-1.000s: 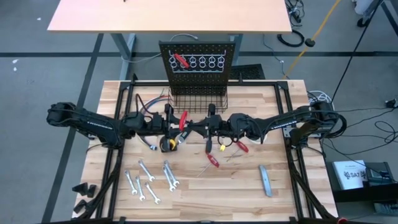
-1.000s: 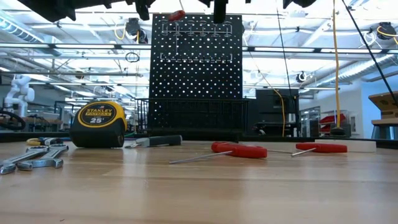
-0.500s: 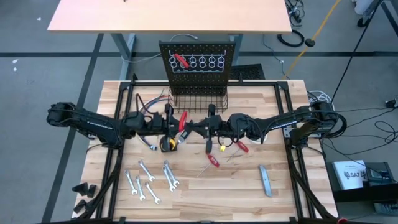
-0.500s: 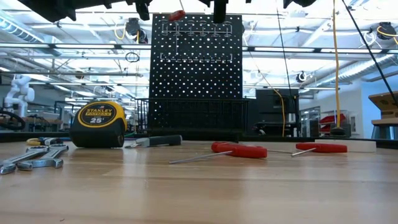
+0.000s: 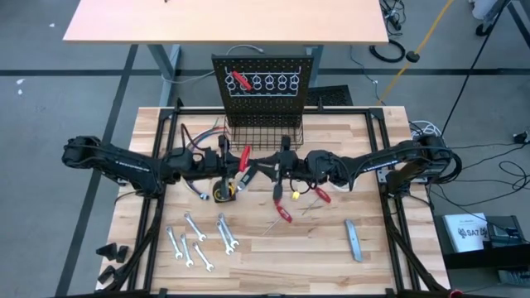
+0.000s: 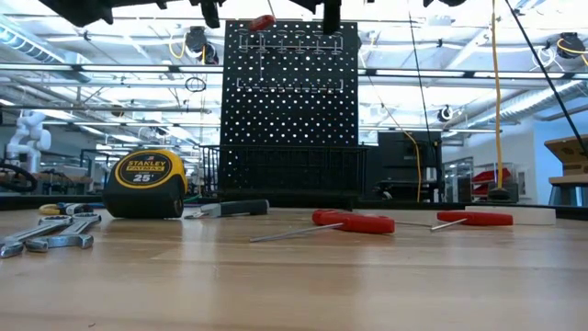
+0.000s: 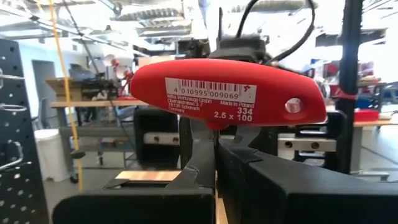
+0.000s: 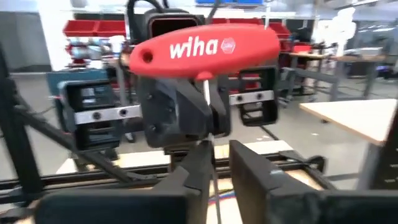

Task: Hang tools onto peg board
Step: Hang the allen wrench on the peg board

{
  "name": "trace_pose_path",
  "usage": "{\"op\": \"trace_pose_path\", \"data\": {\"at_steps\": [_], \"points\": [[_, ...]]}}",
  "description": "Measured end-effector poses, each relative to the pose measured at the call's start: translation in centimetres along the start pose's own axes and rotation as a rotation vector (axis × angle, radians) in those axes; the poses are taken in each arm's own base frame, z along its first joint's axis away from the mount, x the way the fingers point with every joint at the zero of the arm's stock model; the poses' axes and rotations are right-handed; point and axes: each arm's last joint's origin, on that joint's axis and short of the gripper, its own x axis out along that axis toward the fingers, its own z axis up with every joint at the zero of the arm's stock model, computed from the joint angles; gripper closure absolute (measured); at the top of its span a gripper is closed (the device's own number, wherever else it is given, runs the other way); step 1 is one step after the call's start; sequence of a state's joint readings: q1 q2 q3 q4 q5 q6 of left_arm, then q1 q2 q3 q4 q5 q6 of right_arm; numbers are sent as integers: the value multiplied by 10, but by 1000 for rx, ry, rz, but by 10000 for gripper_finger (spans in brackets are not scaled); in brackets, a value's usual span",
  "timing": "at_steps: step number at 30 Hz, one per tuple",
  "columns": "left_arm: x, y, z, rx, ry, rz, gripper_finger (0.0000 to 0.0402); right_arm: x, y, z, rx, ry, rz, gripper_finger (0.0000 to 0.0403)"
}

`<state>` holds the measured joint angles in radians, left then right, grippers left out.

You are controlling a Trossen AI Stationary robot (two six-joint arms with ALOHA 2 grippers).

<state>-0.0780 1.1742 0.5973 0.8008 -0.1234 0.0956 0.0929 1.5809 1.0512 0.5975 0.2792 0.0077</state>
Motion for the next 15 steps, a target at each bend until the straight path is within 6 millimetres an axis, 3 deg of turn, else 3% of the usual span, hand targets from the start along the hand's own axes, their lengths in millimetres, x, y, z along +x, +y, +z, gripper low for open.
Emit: {"op": "trace_pose_path", "data": {"at_steps": [7,15], "points": [[10,4,10,68,109,157,400,-28,-8,13,-66,220,-10,282],[25,18,44,112,151,368,401,-66,-21,3,-41,579,-140,271]]}}
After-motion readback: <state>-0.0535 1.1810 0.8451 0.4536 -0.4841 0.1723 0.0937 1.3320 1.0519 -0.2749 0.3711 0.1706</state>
